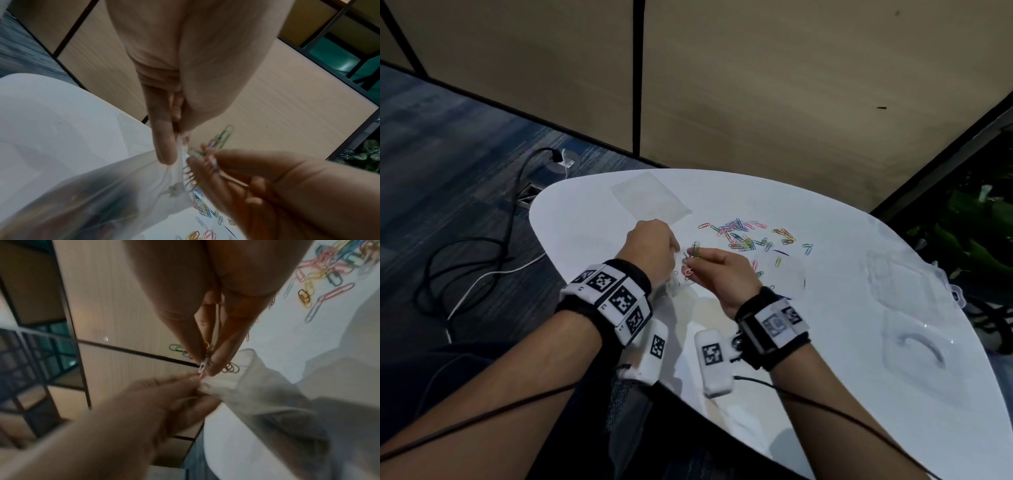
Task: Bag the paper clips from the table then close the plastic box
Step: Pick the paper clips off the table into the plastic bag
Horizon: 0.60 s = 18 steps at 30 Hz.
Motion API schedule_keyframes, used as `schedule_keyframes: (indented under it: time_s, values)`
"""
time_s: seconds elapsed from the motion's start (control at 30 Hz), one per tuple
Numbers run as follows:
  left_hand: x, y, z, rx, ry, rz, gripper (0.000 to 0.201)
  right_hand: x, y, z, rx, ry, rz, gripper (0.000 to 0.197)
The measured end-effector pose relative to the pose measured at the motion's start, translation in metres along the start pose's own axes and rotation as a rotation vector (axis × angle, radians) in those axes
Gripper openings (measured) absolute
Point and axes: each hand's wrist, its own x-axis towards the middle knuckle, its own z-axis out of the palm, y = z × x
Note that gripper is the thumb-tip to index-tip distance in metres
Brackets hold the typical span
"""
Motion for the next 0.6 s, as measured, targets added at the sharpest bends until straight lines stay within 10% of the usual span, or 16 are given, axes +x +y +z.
schedule_keyframes:
  time_s: [0.27,0.6]
  values:
    - [0.000,-0.001,-0.005,-0.031,-0.010,0.002,0.022,0.006,0.007,0.015,-0.824,0.119,-0.234,0.027]
    - [0.000,-0.001,-0.003,-0.031,-0.034,0.005,0.020,0.001,0.000,0.020,-1.072,0.093,-0.288,0.027]
